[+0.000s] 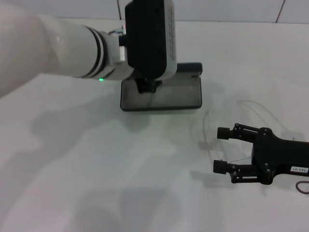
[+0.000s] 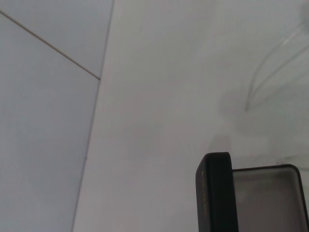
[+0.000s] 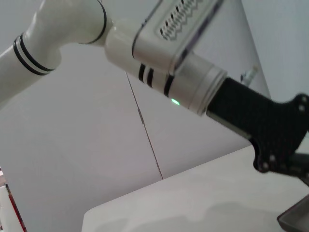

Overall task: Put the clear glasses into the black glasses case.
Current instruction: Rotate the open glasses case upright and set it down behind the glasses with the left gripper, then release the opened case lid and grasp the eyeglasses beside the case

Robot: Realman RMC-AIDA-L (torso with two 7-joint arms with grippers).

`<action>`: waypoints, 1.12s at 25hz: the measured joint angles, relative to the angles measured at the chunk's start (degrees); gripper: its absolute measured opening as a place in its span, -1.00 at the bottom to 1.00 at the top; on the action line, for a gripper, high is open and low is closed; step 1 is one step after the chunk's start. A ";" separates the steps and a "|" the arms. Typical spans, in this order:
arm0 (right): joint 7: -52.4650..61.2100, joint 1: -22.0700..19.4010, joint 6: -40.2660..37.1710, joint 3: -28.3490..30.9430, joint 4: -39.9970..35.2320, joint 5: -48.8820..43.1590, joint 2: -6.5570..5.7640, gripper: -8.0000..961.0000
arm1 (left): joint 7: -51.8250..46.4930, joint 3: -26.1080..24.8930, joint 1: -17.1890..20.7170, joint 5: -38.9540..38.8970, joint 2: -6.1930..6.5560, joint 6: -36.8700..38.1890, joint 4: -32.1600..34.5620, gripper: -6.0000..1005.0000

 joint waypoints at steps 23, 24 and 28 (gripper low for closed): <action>0.00 -0.16 0.00 -0.30 0.00 0.79 -0.09 0.82 | 0.60 2.01 -1.14 -2.27 -0.09 -1.49 -3.63 -0.53; 0.00 -0.16 0.00 -0.35 0.01 0.79 -0.09 0.82 | 0.57 2.03 -1.14 -2.27 -0.12 -1.60 -3.63 -0.53; 0.00 -0.16 -0.01 -0.41 0.08 0.79 -0.08 0.82 | 0.59 2.09 -0.86 -2.31 -0.15 -1.88 -3.43 -0.51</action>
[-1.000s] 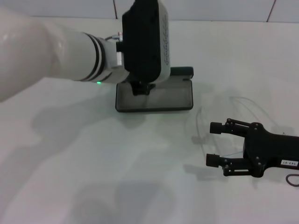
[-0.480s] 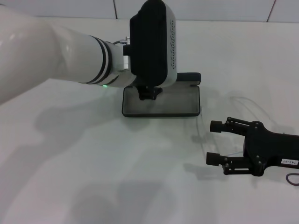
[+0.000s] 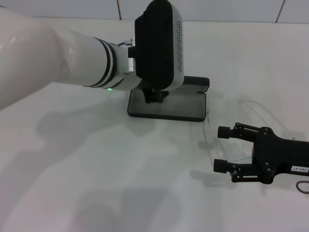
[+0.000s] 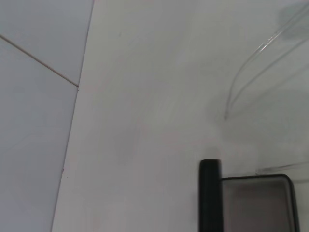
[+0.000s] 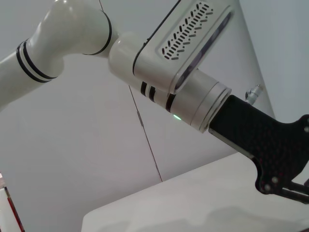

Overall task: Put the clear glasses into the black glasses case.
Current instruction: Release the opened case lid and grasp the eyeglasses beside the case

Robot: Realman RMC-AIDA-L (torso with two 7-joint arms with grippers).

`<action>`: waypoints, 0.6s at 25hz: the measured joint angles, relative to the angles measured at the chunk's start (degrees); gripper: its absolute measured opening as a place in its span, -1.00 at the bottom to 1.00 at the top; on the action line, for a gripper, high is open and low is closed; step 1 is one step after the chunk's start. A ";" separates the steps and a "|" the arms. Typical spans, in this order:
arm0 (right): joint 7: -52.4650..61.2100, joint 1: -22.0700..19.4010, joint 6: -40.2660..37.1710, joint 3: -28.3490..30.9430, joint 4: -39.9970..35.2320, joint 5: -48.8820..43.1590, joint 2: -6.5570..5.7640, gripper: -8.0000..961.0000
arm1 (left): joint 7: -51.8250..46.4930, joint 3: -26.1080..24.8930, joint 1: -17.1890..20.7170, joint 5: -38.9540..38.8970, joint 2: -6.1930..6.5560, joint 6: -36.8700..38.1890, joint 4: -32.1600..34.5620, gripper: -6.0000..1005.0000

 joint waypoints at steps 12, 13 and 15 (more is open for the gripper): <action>0.00 -0.55 -0.27 0.37 0.10 0.00 -0.02 0.82 | 0.26 -2.40 3.91 -7.52 0.09 -0.08 7.87 -0.50; 0.02 -0.57 -0.30 0.40 0.10 0.12 -0.09 0.82 | 1.50 -4.16 5.28 -11.96 0.20 0.18 9.90 -0.50; 0.23 -0.66 -0.37 0.41 0.10 0.43 -0.24 0.82 | 4.92 -7.18 7.71 -20.33 0.31 1.05 12.13 -0.50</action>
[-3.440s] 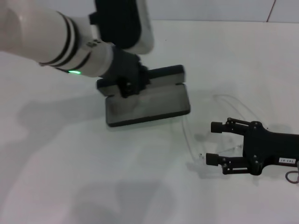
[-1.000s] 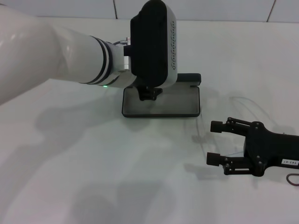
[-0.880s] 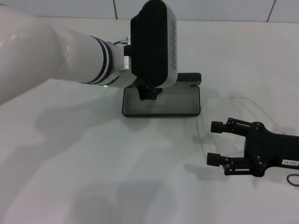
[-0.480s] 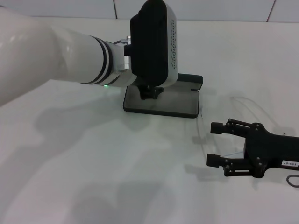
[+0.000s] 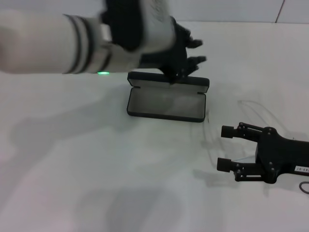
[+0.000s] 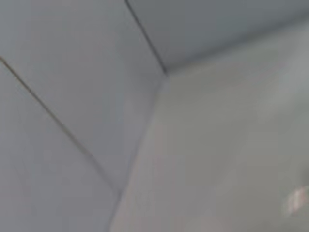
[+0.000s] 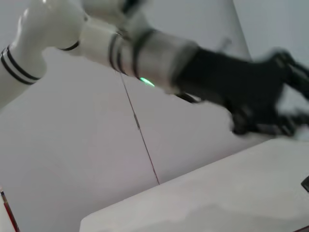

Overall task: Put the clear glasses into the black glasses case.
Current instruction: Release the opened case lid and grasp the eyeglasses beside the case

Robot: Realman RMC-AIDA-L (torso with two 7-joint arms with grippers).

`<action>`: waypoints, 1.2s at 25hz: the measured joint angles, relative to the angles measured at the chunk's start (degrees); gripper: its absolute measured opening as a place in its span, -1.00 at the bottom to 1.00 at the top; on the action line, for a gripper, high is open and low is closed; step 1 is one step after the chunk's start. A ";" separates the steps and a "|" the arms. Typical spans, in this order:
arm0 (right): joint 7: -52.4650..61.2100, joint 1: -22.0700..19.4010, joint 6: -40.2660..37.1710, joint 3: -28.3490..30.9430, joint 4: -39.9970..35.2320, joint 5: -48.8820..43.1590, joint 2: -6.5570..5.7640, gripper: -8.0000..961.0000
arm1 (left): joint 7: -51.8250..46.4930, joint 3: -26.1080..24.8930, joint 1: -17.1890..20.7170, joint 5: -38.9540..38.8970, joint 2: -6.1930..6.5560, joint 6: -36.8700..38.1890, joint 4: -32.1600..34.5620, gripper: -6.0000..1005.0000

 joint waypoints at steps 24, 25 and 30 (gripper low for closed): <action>42.51 10.05 -14.69 6.03 -48.46 -19.02 -7.44 0.82 | 45.25 -28.59 18.94 -55.60 0.53 44.90 -45.11 -0.28; 43.97 11.70 -15.57 7.11 -50.23 -22.01 -7.61 0.82 | 46.84 -28.64 18.77 -55.27 0.59 45.18 -47.39 -0.27; 46.59 18.98 -18.75 6.19 -54.28 -36.40 -7.01 0.82 | 46.94 -31.73 18.74 -50.99 0.53 44.78 -51.16 -0.22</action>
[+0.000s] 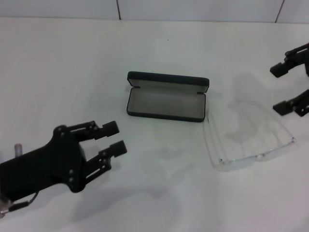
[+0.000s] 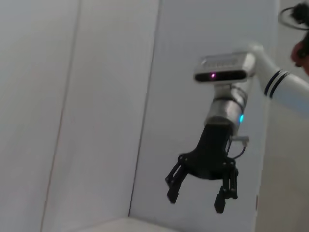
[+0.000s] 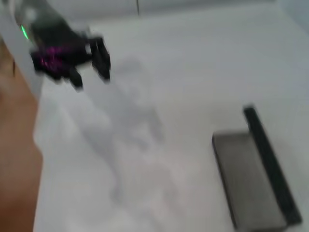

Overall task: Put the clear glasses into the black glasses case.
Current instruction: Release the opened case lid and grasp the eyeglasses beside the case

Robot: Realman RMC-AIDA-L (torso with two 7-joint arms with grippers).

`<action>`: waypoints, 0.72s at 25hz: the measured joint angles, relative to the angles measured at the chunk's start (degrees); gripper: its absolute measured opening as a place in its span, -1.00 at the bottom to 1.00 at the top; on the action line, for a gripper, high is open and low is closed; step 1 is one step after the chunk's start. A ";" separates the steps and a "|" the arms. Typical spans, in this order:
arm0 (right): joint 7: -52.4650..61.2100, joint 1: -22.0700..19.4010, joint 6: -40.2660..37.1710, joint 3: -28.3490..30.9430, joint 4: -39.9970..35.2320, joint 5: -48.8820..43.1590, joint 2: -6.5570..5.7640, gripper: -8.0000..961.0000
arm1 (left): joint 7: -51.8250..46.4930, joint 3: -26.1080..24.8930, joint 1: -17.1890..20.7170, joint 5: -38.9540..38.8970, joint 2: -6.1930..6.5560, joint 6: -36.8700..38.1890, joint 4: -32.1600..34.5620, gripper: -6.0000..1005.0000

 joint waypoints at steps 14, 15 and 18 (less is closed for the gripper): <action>2.19 9.21 -1.50 -18.82 0.41 -21.65 6.44 0.82 | 2.40 -5.43 -1.22 2.25 -0.33 0.26 -4.84 0.18; 2.12 9.51 -1.22 -20.41 0.44 -22.42 6.47 0.82 | 2.41 -5.33 -1.42 2.32 -0.34 0.25 -4.87 0.18; 1.72 10.17 0.05 -24.33 0.61 -23.09 6.53 0.82 | 2.44 -5.40 -1.55 2.48 -0.41 0.15 -5.01 0.18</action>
